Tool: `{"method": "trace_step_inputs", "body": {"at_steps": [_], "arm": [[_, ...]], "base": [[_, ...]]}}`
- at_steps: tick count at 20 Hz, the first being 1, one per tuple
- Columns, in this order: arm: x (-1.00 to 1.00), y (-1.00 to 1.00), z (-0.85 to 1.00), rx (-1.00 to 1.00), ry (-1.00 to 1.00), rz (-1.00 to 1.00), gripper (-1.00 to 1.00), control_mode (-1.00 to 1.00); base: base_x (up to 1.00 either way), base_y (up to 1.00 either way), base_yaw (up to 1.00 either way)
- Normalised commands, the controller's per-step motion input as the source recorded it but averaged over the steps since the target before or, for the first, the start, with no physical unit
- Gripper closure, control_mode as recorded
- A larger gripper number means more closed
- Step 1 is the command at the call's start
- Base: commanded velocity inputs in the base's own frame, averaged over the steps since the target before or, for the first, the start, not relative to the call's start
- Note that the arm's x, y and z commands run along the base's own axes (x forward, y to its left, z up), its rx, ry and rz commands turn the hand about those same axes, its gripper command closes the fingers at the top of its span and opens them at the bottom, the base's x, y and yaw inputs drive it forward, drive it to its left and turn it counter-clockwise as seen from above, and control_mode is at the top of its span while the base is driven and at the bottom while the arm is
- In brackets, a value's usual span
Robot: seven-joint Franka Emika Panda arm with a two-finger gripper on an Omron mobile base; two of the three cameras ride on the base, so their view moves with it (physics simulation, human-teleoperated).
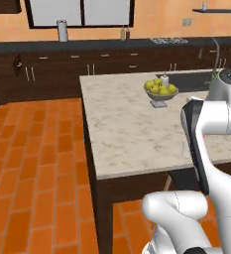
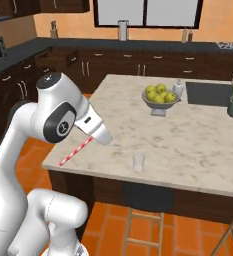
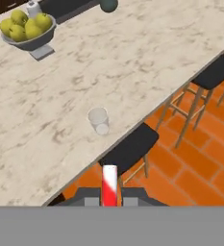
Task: Take a straw from the drawer in front and place it inside the glass cup on the dining counter.
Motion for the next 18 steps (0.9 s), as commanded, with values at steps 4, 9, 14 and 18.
{"method": "trace_step_inputs", "body": {"at_steps": [4, 9, 14, 18], "arm": [[0.0, 0.0, 0.0, 0.0, 0.0, 0.0, 1.0, 1.0], [0.0, 0.0, 0.0, 0.0, 0.0, 0.0, 1.0, 1.0], [0.0, 0.0, 0.0, 0.0, 0.0, 0.0, 1.0, 1.0], [0.06, -0.28, 0.03, 0.02, -0.09, 0.2, 1.0, -1.0]], "base": [[0.06, -0.85, 0.47], [0.57, -0.38, 0.08], [0.89, -0.12, 0.03], [0.15, -0.03, 0.02]]}}
